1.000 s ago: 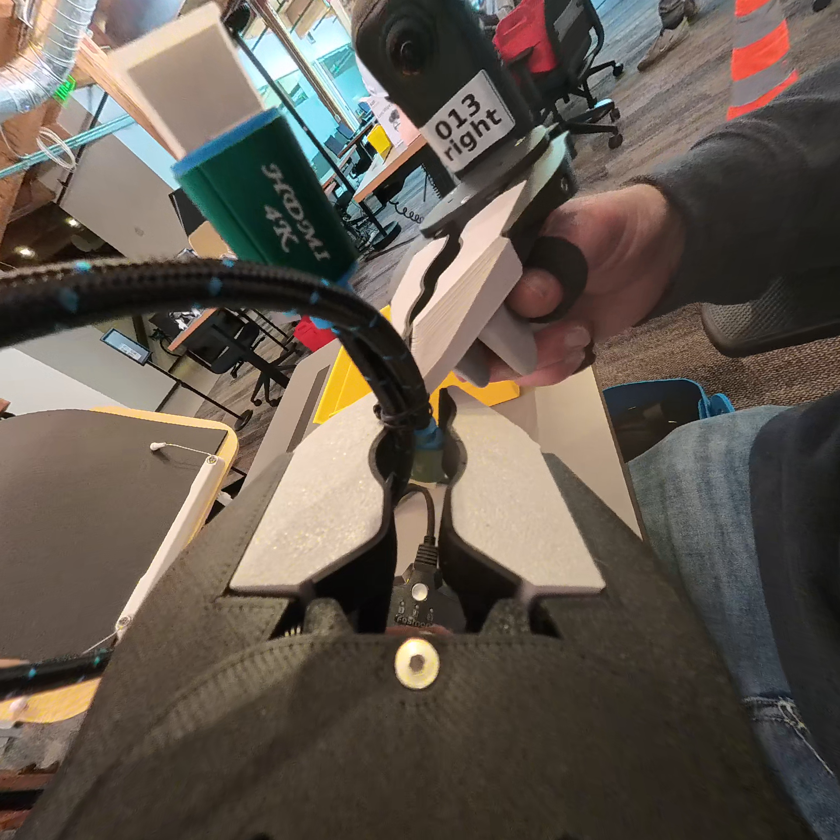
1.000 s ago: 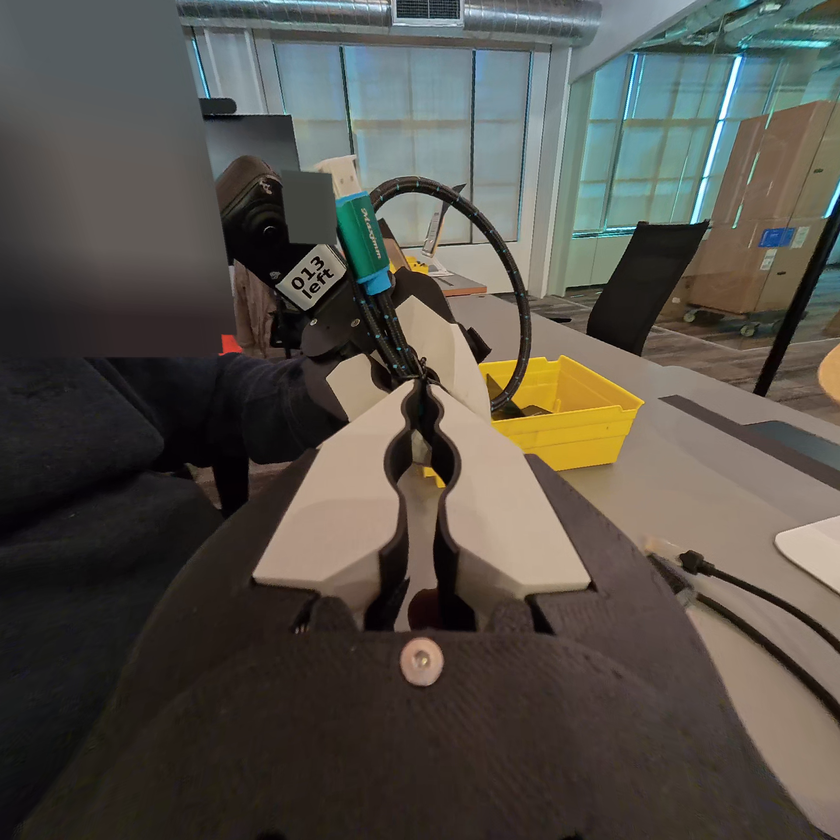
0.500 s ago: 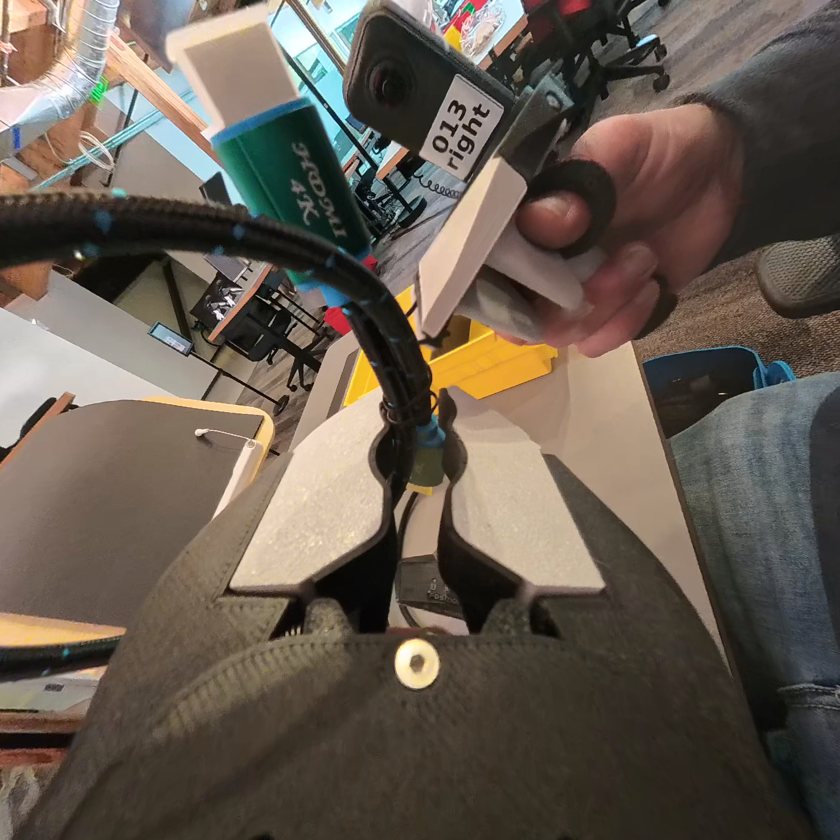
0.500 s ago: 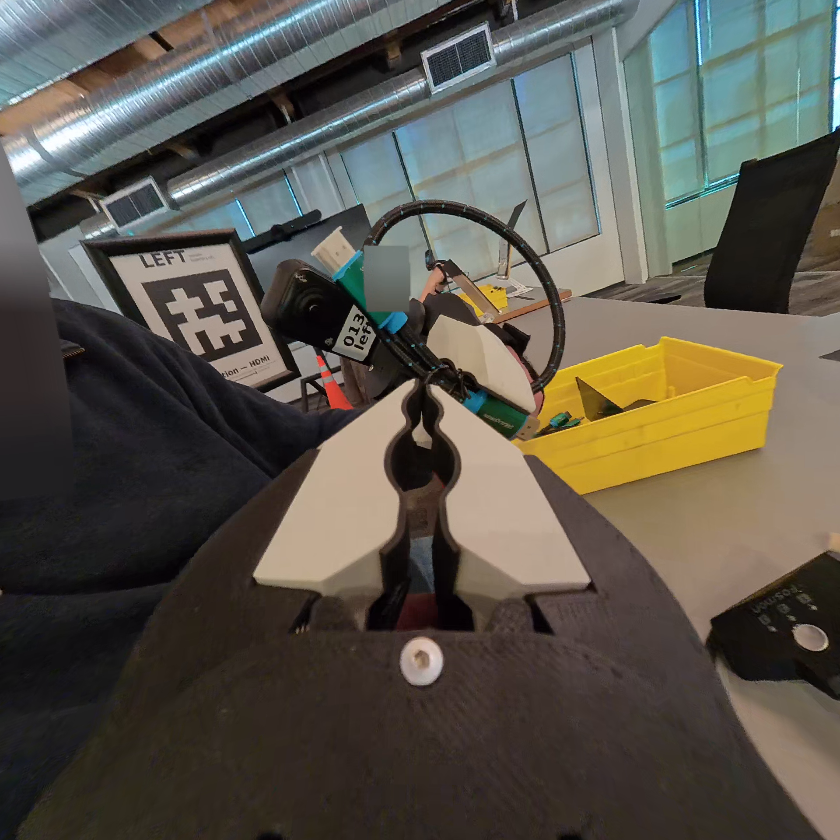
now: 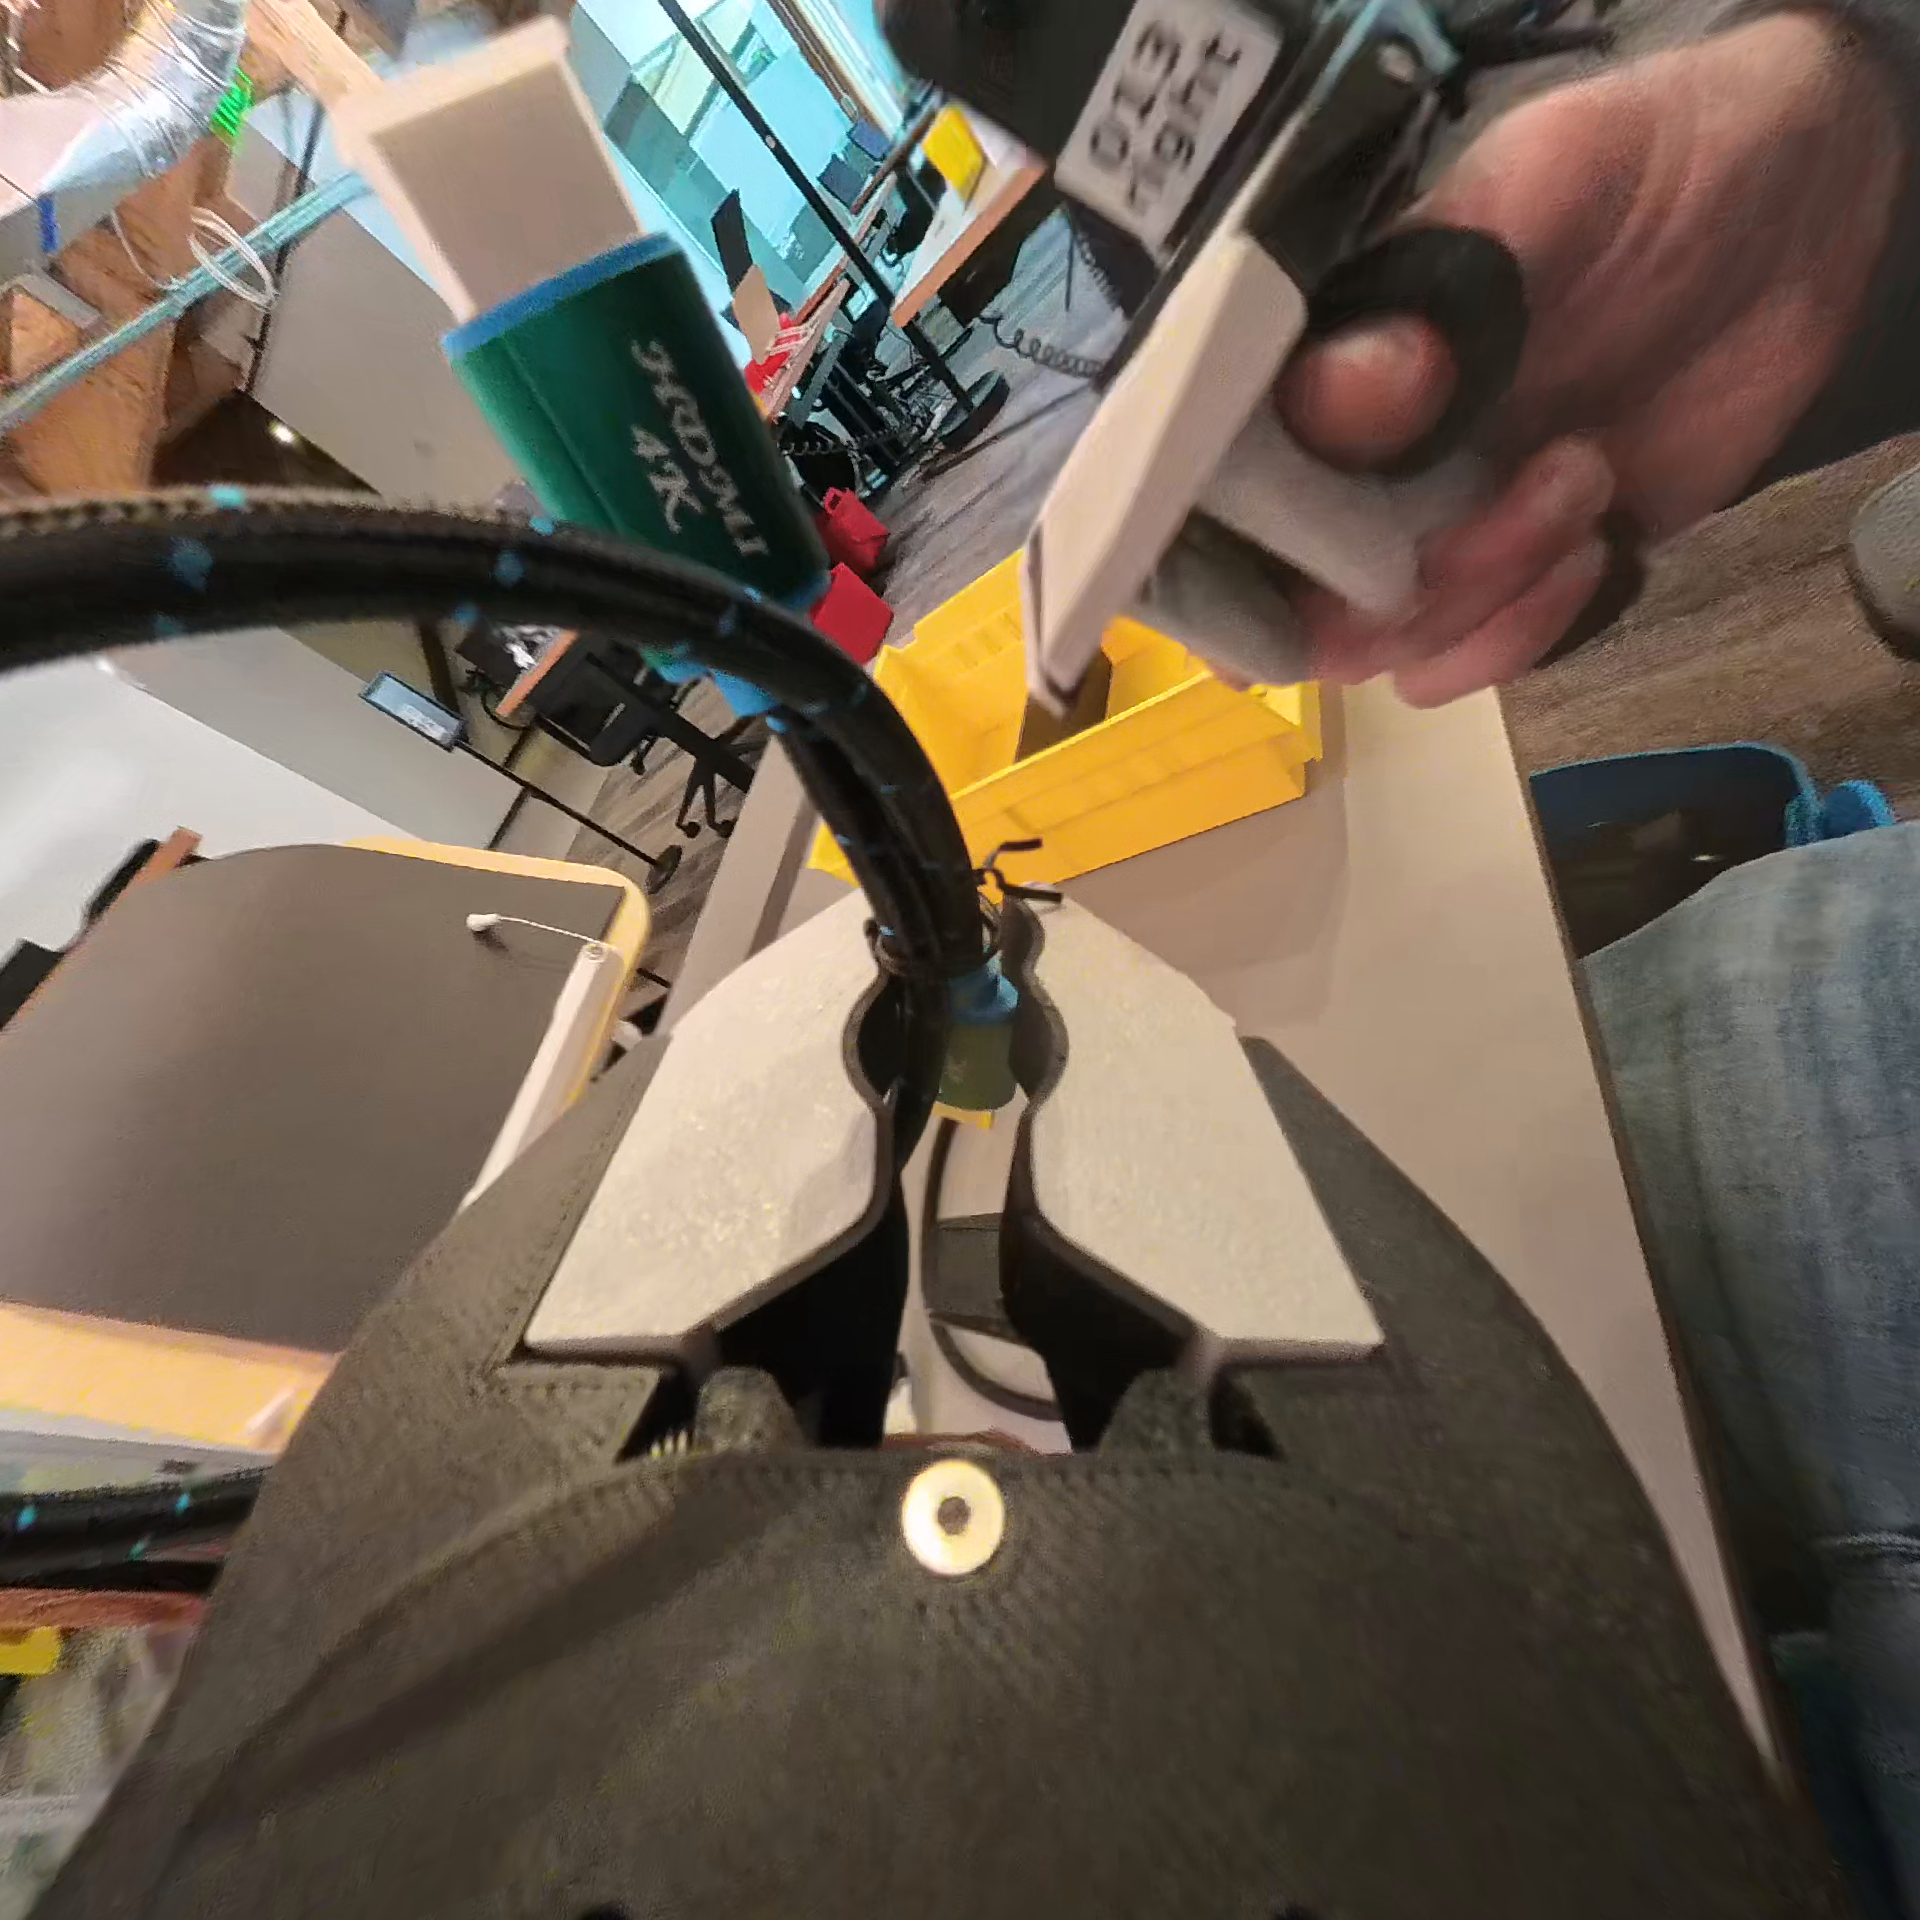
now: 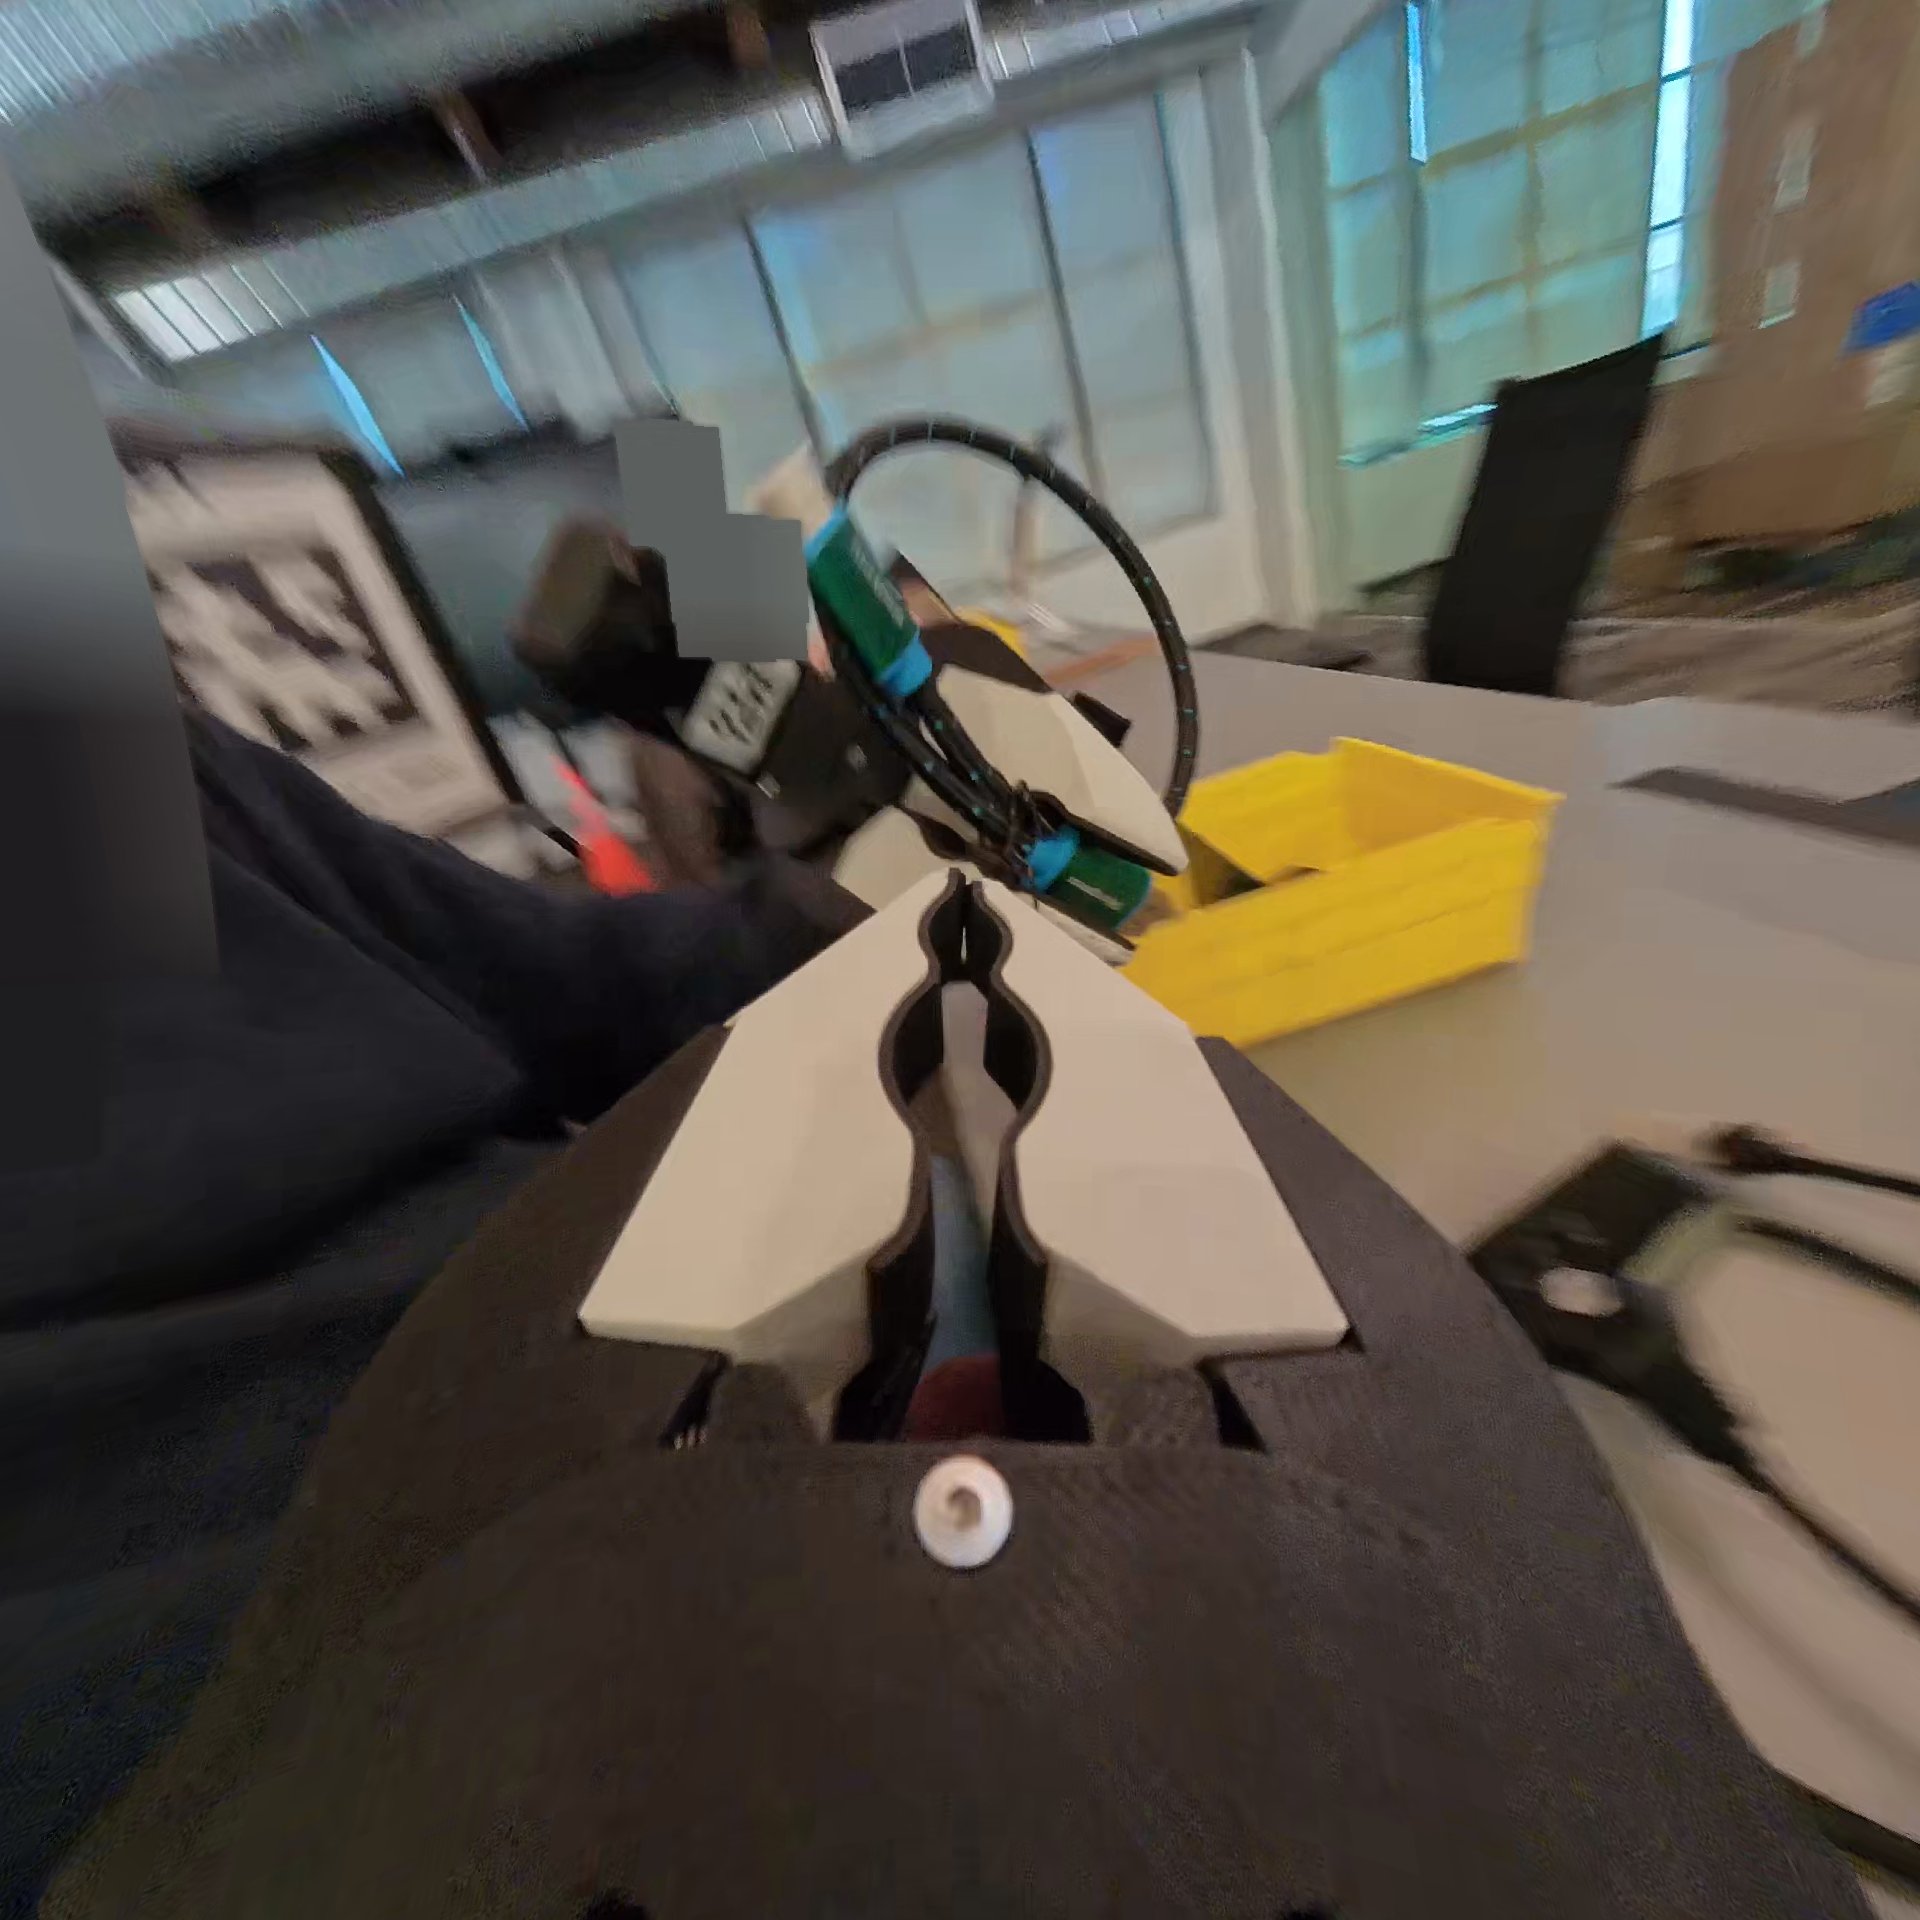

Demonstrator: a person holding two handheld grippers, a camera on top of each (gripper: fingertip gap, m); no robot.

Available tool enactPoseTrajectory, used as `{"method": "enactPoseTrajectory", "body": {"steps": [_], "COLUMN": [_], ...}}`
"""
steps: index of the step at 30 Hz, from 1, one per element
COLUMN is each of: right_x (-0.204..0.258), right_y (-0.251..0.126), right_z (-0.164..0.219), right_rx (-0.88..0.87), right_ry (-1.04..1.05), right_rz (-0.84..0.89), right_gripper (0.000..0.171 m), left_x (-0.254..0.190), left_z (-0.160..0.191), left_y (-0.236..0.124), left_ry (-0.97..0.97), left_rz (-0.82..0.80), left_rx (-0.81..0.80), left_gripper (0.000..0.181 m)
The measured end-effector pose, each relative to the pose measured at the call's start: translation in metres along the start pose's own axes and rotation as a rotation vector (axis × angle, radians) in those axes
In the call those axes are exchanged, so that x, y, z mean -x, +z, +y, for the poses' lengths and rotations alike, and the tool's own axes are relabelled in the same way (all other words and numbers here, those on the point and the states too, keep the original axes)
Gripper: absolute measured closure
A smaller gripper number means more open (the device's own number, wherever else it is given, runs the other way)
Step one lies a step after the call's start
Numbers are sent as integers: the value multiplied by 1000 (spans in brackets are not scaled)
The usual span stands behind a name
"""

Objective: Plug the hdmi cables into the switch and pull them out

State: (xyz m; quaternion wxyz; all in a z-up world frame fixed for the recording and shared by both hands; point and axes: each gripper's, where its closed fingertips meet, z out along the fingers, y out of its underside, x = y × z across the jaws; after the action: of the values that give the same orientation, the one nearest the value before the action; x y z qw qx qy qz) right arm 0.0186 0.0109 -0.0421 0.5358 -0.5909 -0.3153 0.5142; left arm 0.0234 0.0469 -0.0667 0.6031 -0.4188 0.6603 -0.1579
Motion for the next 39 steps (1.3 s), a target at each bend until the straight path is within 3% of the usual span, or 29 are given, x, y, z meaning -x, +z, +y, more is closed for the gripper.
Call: {"method": "enactPoseTrajectory", "body": {"steps": [2,3,4,8,12,25,34,39], "right_x": [3,0,-2,-4,-11,-22,-21,-14], "right_y": [4,6,7,14,19,19,18,14], "right_z": [4,4,7,10,14,13,14,9], "right_rx": [83,109,154,229,268,258,253,197], "right_ry": [-201,-277,-340,-538,-596,-580,-544,-356], "right_rz": [61,114,150,246,298,425,403,267], "right_gripper": [171,149,146,150,154,167,171,171], "left_x": [-2,-3,-2,-3,-6,-9,-11,-12], "left_z": [3,4,5,1,2,4,1,2], "left_y": [2,2,2,3,4,8,8,6], "left_ry": [-52,-81,-102,-139,-146,-111,-77,-53], "left_rz": [21,36,43,63,77,59,62,69], "left_rx": [-6,-7,-11,-26,-14,24,24,25], "left_gripper": [164,165,165,164,165,165,165,165]}}
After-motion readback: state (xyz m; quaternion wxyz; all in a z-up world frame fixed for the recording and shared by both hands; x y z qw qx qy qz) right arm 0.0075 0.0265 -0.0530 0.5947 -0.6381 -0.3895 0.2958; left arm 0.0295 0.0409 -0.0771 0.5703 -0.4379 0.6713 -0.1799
